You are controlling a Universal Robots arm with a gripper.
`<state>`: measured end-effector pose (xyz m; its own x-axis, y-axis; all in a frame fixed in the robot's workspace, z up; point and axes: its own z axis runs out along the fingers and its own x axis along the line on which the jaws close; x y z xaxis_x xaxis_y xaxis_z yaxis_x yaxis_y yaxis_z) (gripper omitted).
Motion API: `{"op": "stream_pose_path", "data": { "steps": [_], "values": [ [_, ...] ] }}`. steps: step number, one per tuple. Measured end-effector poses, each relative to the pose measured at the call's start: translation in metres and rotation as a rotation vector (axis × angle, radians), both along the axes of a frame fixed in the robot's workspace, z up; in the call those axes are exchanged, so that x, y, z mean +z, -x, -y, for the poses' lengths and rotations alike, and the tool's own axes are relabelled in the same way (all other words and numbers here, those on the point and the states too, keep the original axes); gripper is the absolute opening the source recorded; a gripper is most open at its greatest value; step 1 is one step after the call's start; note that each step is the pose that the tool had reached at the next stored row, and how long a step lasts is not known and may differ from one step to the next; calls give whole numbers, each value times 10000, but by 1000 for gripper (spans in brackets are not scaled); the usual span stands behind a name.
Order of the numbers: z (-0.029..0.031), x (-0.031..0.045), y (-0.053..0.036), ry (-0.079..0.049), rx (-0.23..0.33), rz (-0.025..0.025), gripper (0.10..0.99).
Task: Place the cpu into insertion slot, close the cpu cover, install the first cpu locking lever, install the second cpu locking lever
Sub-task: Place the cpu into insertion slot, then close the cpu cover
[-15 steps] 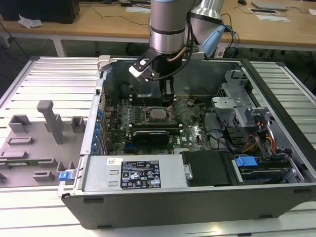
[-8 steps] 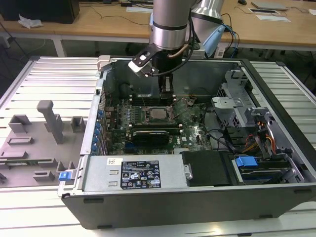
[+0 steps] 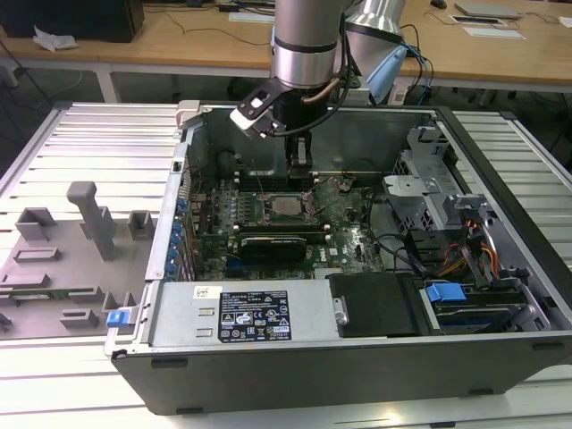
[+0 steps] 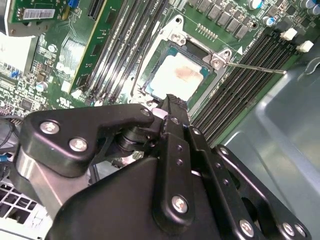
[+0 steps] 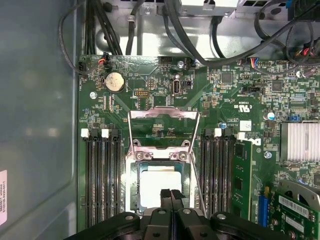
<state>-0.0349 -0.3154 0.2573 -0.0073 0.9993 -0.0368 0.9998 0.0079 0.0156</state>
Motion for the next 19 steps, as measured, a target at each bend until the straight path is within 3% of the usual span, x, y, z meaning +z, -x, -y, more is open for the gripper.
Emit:
{"op": "stream_pose_path", "data": {
  "steps": [10,12,18,19],
  "values": [
    [0,19,-2,1,0,0,106],
    [1,19,-63,1,-1,-17,106],
    [1,67,-81,3,2,-24,106],
    [1,67,-120,3,1,-25,106]
  ]
}}
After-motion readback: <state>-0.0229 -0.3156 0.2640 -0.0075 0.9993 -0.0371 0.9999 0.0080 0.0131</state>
